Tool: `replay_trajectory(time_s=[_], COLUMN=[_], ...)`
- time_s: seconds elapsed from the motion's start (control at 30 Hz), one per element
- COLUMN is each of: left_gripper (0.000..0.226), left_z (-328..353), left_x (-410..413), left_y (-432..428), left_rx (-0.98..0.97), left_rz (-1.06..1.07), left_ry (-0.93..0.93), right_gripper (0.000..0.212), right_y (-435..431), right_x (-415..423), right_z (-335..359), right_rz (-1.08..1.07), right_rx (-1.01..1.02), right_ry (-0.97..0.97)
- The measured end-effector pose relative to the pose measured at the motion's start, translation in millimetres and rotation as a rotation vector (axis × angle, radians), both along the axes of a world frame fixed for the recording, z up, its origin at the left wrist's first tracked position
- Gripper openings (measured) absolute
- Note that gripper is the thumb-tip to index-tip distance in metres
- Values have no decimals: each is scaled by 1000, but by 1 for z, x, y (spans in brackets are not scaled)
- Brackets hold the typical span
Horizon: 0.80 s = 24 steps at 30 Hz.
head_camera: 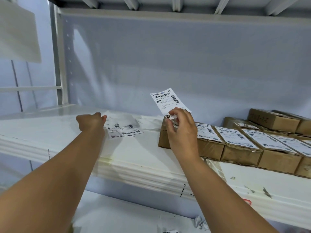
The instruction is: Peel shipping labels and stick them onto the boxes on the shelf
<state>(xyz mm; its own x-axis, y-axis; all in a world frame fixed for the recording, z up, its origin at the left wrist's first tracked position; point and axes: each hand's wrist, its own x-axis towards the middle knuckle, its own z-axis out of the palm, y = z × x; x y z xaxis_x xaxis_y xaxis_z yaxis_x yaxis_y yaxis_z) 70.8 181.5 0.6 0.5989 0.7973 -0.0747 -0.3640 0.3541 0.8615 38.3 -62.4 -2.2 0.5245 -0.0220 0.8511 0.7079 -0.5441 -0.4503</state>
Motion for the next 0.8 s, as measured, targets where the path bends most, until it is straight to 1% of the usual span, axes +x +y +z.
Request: replay_trajectory(time_s=[0.07,0.13,0.2,0.27,0.3,0.37,0.4,0.47,0.57,0.67,0.73,0.8], left_gripper=[17,18,18,9,6,13,15,15,14,19,21,20], left_z=[3,9,12,18,21,27,29,33,36,36,34,31], left_x=[-1,-7,-15,-25,-30,-37,-37,-35,-24,-17,-15,-13], left_y=[-7,-24,-46,-72,-85,-109,-120,-135,-142,-140,-135,-131], left_rx=[240,517,755,825,823,777,747,725,689,568,530,485], left_rz=[94,60,-133,-378,-493,-667,-713,-688,-605,-657,-665,-668], left_ry=[98,78,-21,-127,-168,-247,-284,-296,-249,-256,-261,-276], right_gripper=[22,23,26,29,31,33,33,34,36,31,24,22], right_y=[0,-1,-1,-1,-1,-1,-1,-1,-1,-4,-10,-19], right_x=[1,1,0,-3,-3,-5,-5,-5,-5,-9,-9,-4], right_z=[0,0,1,2,3,3,3,3,3,8,17,30], right_rz=[-1,8,14,18,22,31,36,40,36,-14,-59,-117], right_rx=[11,33,61,86,97,114,116,119,139,176,199,146], right_ry=[8,8,-2,-3,-7,-18,-20,-6,49,98,101,159])
